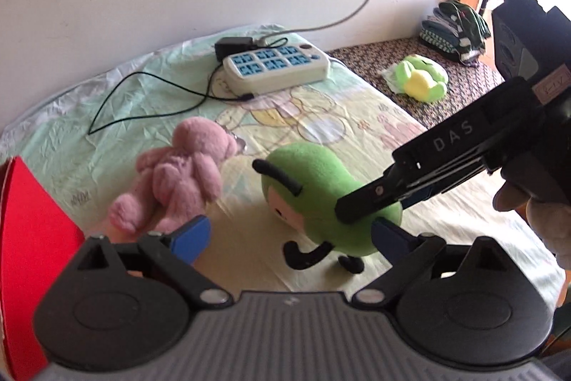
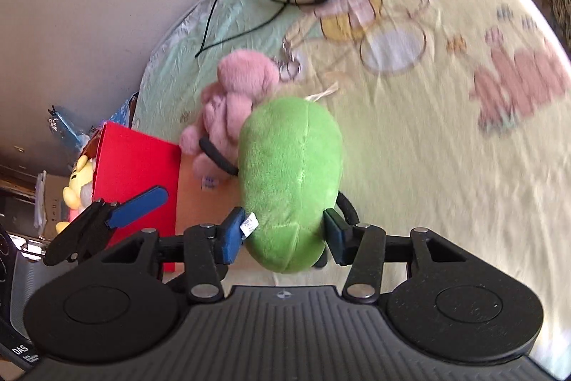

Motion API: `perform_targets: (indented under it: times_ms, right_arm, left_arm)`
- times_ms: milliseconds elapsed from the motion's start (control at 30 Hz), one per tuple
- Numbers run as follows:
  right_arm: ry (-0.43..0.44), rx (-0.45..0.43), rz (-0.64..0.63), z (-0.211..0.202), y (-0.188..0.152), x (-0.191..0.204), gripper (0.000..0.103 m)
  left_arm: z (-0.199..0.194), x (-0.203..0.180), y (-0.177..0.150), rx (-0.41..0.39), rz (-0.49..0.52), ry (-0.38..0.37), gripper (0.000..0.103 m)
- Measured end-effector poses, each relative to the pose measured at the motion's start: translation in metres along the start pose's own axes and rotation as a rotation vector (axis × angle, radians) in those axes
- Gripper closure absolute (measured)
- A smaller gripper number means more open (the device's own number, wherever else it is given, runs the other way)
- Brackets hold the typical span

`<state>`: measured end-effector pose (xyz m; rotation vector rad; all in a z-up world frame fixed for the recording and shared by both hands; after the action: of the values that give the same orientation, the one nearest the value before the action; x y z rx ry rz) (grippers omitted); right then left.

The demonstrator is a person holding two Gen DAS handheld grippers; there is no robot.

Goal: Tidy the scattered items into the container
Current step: 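Grasp the green bug plush with the right gripper, then lift the green bug plush with the right gripper toward the red box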

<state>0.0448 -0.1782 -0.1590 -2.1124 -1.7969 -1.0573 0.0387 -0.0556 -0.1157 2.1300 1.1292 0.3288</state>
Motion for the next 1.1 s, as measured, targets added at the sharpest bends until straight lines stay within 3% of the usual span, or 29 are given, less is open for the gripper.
perform_targets:
  times_ms: [200, 400, 567, 700, 767, 933, 1033, 1100]
  right_arm:
    - [0.033, 0.019, 0.004, -0.006, -0.013, 0.009, 0.049]
    - [0.000, -0.035, 0.004, -0.018, -0.005, 0.000, 0.041]
    - [-0.011, -0.054, 0.075, -0.021, -0.007, -0.016, 0.041]
    - [-0.050, -0.115, 0.090, -0.034, -0.001, -0.026, 0.041]
    - [-0.056, -0.147, 0.111, -0.043, 0.003, -0.034, 0.041]
    - [-0.099, -0.150, 0.135, -0.055, 0.001, -0.055, 0.043]
    - [-0.093, -0.127, 0.127, -0.063, -0.012, -0.060, 0.046]
    - [-0.114, -0.119, 0.108, -0.069, -0.022, -0.061, 0.046]
  left_arm:
    - [0.004, -0.021, -0.012, 0.017, 0.045, -0.043, 0.004]
    - [0.030, -0.021, -0.019, 0.083, -0.090, -0.098, 0.006]
    - [0.043, -0.031, -0.012, 0.099, -0.110, -0.131, 0.012]
    - [0.038, -0.035, -0.006, 0.111, -0.124, -0.189, 0.011]
    - [0.025, -0.031, 0.003, 0.076, -0.139, -0.216, 0.003]
    - [0.028, 0.008, 0.034, 0.007, -0.222, -0.137, 0.003]
    - [0.047, 0.029, 0.046, 0.014, -0.311, -0.118, 0.008]
    - [0.063, 0.032, 0.052, 0.040, -0.311, -0.085, 0.015]
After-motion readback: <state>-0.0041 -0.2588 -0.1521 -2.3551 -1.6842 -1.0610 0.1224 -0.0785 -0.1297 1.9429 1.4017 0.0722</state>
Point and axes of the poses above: each gripper's, at about its wrist camera, not at the fingertips, and z roughly the way its jaws point, x to its left, y to its top, the point moved 7 cm from there along z, roughly the way its jaws point, and after that the axes turned 5 degrees about -z, right-handed, at the moved point
